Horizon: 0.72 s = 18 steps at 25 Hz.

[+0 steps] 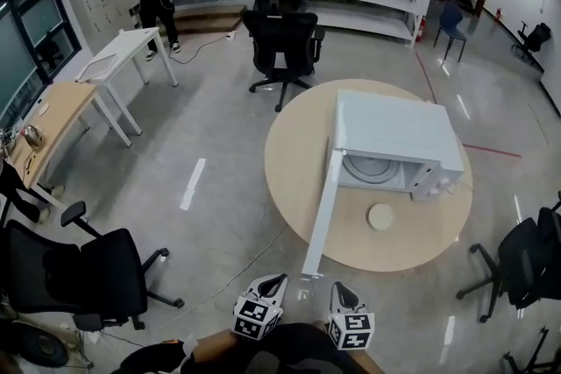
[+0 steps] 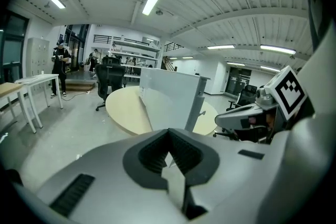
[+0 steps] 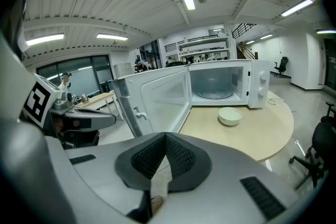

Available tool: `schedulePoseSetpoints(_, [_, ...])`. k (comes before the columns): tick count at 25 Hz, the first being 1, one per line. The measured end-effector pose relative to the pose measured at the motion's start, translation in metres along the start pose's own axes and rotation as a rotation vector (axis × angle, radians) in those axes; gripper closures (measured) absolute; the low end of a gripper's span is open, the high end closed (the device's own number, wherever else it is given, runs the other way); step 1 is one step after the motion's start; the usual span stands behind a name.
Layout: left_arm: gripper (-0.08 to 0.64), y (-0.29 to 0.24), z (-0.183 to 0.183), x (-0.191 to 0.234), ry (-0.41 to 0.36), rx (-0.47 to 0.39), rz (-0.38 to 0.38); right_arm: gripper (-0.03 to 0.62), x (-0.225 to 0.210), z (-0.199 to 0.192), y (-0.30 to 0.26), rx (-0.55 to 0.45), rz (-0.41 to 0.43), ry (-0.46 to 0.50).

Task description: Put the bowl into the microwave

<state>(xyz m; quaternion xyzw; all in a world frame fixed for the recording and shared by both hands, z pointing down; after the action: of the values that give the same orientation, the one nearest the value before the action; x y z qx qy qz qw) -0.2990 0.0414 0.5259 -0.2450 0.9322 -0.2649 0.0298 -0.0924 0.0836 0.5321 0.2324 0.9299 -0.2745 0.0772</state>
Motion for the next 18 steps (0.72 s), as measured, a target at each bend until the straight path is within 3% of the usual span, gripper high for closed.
schedulePoseSetpoints(10, [0.514,0.023,-0.026,-0.066,0.031,-0.027,0.059,0.577,-0.020,-0.019,0.041,0.007,0.094,0.060])
schedulePoseSetpoints(18, [0.514,0.033,-0.033,-0.110,0.024,-0.066,0.070,0.577,-0.034,-0.029,0.073,-0.008,0.119,0.094])
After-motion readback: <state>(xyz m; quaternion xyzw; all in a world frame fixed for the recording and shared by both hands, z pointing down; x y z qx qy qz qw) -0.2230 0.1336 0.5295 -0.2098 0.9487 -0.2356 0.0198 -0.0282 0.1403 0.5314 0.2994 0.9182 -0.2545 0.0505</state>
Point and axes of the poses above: the fingertips, and each gripper's own axes: y backward along the fingers, x to its left, z out of its top, the point moved 9 cm from there along y, backward along the fingers, and after that the axes turned 12 degrees about z, right-handed, at the moved point
